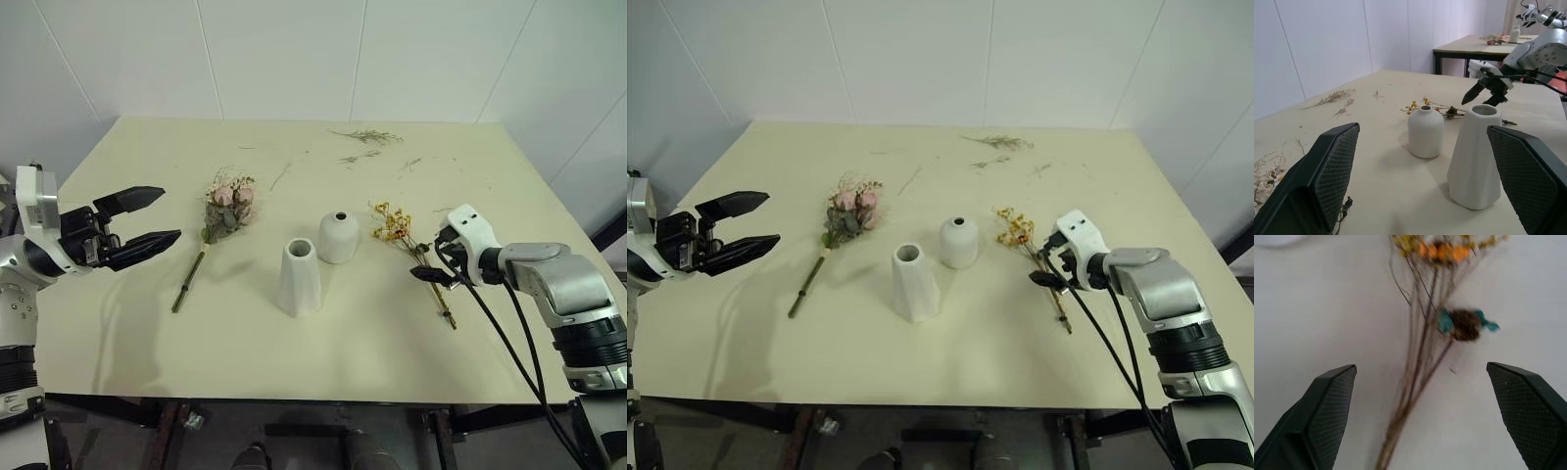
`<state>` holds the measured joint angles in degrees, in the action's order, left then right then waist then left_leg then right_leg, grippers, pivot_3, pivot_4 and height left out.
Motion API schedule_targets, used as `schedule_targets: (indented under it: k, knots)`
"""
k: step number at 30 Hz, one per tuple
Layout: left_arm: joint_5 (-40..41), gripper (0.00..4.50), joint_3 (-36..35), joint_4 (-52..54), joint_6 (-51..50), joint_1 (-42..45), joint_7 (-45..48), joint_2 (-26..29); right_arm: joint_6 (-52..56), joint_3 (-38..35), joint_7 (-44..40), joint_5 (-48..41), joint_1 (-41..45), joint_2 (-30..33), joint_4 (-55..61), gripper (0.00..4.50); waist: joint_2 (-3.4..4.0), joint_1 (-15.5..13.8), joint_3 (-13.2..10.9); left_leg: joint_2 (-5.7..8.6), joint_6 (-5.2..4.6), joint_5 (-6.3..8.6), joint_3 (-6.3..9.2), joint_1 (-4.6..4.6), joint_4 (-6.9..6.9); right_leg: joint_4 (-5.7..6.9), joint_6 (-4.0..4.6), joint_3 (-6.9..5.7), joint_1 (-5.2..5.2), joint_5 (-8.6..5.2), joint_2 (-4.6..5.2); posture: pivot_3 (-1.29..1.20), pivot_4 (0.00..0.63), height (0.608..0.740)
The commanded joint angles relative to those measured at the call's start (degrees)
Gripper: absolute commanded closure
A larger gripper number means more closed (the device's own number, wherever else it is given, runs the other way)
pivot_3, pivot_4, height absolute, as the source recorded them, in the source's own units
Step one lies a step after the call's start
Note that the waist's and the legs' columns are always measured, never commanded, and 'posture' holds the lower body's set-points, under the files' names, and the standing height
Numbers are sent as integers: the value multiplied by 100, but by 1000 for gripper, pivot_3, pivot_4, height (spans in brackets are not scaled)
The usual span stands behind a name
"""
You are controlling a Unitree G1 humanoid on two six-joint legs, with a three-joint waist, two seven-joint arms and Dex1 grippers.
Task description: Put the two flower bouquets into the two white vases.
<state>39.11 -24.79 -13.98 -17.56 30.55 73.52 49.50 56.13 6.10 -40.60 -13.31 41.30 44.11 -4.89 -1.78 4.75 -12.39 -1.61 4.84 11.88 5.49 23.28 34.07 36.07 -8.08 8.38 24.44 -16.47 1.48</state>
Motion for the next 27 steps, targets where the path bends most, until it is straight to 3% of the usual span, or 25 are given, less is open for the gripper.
schedule_targets:
  k: [1, 16, 27]
  knots:
    - [161, 38, -220, 148, 63, 14, 47, 73, 67, -108, 45, 38, 52, 47, 187, 0, 0, 9, 0, 0, -1, 0, 0, 0, 0, 0, 0, 0, 0, 0, 0, 0, 150, 740]
    - [269, 38, -184, 137, 33, 14, 205, 38, 693, 182, 253, 236, 316, -226, -135, 0, 0, 19, 0, 0, -1, 1, 0, -1, 0, 0, 0, 0, 0, 0, -1, 0, 150, 740]
    - [268, 0, -209, 55, 66, 94, 214, 42, 481, 142, 409, 416, 502, -358, -486, 3741, 0, 18, 0, 0, -1, 1, 0, 0, 0, -1, 0, 0, 0, 0, -1, 0, 150, 740]
